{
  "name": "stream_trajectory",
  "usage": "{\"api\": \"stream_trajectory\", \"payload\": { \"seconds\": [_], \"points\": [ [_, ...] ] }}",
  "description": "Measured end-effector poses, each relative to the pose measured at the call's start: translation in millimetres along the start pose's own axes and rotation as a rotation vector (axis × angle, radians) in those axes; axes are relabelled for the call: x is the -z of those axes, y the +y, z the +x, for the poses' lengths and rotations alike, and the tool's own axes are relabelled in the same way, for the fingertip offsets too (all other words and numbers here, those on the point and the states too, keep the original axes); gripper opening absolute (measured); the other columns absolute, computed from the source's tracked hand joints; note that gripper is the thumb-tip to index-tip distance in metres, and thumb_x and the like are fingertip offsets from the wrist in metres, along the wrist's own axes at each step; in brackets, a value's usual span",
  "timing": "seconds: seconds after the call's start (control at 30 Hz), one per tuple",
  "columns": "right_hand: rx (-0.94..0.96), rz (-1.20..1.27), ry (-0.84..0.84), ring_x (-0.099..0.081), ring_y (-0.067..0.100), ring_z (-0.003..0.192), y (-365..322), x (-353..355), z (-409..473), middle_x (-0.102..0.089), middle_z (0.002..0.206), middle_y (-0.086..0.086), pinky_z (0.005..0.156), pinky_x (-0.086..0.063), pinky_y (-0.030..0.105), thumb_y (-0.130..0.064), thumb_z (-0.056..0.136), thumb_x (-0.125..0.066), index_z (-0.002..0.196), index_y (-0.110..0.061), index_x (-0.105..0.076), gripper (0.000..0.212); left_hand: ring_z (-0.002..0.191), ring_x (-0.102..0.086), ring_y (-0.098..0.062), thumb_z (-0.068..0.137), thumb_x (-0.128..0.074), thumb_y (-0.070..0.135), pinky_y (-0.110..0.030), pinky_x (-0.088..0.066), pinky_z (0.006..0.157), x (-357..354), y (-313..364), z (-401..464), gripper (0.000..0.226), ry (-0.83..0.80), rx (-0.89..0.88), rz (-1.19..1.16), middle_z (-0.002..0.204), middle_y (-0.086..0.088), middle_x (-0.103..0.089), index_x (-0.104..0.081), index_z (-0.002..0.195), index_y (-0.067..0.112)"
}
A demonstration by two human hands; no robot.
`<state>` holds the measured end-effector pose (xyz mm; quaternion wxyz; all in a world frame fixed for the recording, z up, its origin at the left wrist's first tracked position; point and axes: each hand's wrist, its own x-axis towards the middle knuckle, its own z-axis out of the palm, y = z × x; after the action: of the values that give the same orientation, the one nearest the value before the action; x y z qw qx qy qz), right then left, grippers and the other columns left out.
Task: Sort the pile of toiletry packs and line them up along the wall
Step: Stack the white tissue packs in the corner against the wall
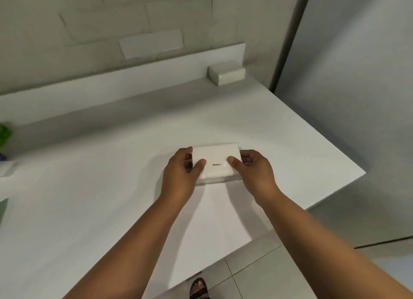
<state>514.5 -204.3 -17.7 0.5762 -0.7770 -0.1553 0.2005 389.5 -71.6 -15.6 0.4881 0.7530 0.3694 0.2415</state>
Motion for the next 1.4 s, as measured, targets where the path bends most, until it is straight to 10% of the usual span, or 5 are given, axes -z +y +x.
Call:
{"api": "stream_trajectory", "payload": {
  "seconds": [0.33, 1.07, 1.4],
  "points": [
    [-0.004, -0.005, 0.083, -0.059, -0.004, 0.079, -1, 33, 62, -0.063, 0.086, -0.016, 0.057, -0.041, 0.003, -0.032, 0.085, -0.071, 0.101, -0.021, -0.062, 0.021, 0.091, -0.061, -0.004, 0.083, -0.069, 0.035, -0.033, -0.051, 0.089, -57, 22, 58, 0.046, -0.052, -0.003, 0.0, 0.109, 0.008, -0.061, -0.052, 0.125, 0.027],
    [-0.015, 0.09, -0.034, -0.062, 0.013, 0.08, -10, 95, 266, -0.065, 0.087, -0.002, 0.071, -0.045, 0.021, -0.028, 0.074, -0.082, 0.088, -0.017, -0.059, 0.029, 0.086, -0.069, -0.019, 0.062, -0.081, 0.044, -0.047, -0.056, 0.082, -182, 78, 180, 0.04, 0.181, 0.264, -0.256, 0.093, -0.001, -0.07, -0.064, 0.091, 0.022],
    [0.133, 0.104, -0.098, -0.063, 0.009, 0.077, -58, 70, 343, -0.067, 0.087, -0.002, 0.065, -0.048, 0.017, -0.036, 0.075, -0.08, 0.092, -0.013, -0.063, 0.033, 0.072, -0.059, -0.012, 0.085, -0.065, 0.037, -0.027, -0.047, 0.073, -168, 118, 259, 0.024, 0.299, 0.157, -0.174, 0.08, 0.004, -0.064, -0.066, 0.086, 0.013]
  ]
}}
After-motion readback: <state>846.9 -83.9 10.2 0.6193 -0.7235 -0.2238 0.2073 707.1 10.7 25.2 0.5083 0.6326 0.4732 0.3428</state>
